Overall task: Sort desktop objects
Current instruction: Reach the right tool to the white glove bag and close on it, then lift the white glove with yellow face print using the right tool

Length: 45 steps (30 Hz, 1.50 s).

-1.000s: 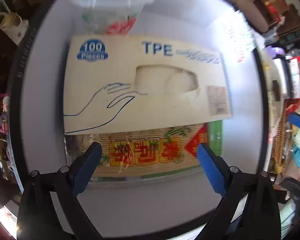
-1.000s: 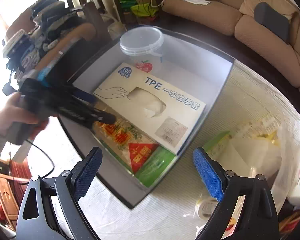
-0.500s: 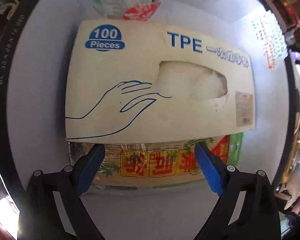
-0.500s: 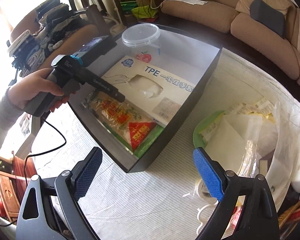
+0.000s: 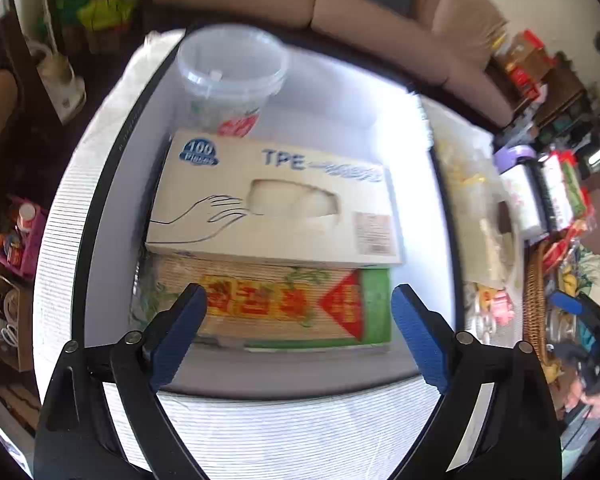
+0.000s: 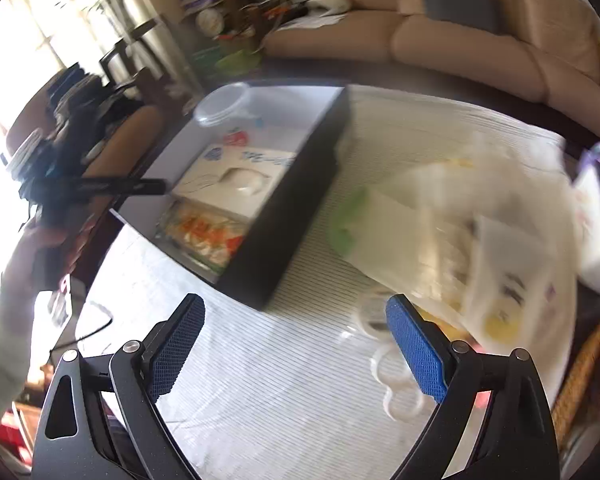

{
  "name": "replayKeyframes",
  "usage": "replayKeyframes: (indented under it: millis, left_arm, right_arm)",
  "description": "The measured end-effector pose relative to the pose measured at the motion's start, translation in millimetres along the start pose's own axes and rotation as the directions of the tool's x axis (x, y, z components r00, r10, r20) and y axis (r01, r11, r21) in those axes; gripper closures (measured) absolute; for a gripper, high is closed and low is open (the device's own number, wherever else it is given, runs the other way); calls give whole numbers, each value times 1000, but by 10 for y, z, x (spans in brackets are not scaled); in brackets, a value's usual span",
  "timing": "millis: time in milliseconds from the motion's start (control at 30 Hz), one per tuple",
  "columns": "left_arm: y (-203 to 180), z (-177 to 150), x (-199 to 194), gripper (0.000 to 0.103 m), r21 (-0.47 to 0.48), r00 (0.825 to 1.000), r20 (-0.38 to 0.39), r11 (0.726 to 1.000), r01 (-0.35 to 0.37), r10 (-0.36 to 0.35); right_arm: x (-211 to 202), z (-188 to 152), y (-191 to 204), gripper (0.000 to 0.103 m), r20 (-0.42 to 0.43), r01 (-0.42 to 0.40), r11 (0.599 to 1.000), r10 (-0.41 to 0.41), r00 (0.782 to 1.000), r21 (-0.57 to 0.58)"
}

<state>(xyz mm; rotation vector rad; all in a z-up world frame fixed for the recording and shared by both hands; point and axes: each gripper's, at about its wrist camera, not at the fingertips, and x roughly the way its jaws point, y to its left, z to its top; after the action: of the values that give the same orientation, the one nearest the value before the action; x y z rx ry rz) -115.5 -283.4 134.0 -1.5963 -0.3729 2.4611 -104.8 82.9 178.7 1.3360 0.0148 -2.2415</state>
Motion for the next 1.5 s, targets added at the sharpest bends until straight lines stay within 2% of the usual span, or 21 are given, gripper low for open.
replayKeyframes:
  millis: [100,233,367,500,633,733,833,900,1000,1100,1200,1233,1267,1300,1333,1367,1433,1500]
  left_arm:
    - [-331,-261,-138,5,20,996,82,1000,19,-21]
    - [-923,-624,-145,4,42,989,108,994,99,-103]
    - [-1523,-978,80,4,72,978,81,980,186,-192]
    - [-1852,-1148,389,4,74,968,42,967,244,-247]
    - [-2029,-1208,710,4,71,965,-3,962,262,-262]
    - [-2065,-1202,846,4,67,965,13,963,260,-262]
    - [-2095,-1198,938,4,80,963,30,961,265,-268]
    - [-2089,-1197,963,4,80,957,38,956,283,-287]
    - [-2095,-1214,995,4,103,956,42,953,284,-290]
    - [-2077,-1238,1047,4,107,955,16,950,294,-297]
    - [-2029,-1230,1061,4,82,947,-2,944,321,-322]
    - [-2009,-1221,1055,4,70,942,-3,940,335,-336]
    - [-1991,-1210,1045,4,58,938,0,936,347,-348]
    - [-1980,-1200,1036,4,51,935,2,934,354,-354]
    - [-1968,-1192,1024,4,48,934,5,933,357,-358]
    - [-1960,-1186,1013,4,49,934,7,933,357,-358]
    - [-1940,-1175,988,4,47,933,15,932,358,-359]
    - [-1903,-1156,955,4,38,927,22,927,373,-373]
  right_arm:
    - [-186,-322,-286,8,43,58,993,-63,997,98]
    - [-308,-767,-673,8,75,127,962,-149,986,242]
    - [-319,-1145,-1065,8,110,135,912,-191,975,387]
    - [-273,-1319,-1344,10,132,113,887,-191,973,449]
    - [-183,-1320,-1482,15,138,144,892,-222,965,428]
    - [-78,-1257,-1529,17,146,157,909,-228,963,385]
    - [-20,-1201,-1590,17,173,116,914,-195,965,388]
    - [-8,-1121,-1659,17,216,96,913,-195,957,396]
    - [57,-962,-1739,16,261,126,917,-236,936,378]
    - [220,-873,-1786,16,253,110,925,-211,944,364]
    - [391,-828,-1761,16,234,131,935,-215,948,330]
    - [432,-819,-1745,20,233,135,940,-215,948,314]
    - [462,-815,-1721,28,240,127,948,-201,950,291]
    - [480,-804,-1700,67,245,101,956,-171,954,274]
    - [486,-784,-1676,89,241,81,959,-149,959,270]
    - [465,-769,-1645,89,248,55,962,-124,961,268]
    - [347,-755,-1581,91,303,-71,963,-11,953,259]
    - [148,-737,-1482,91,369,-183,953,85,925,240]
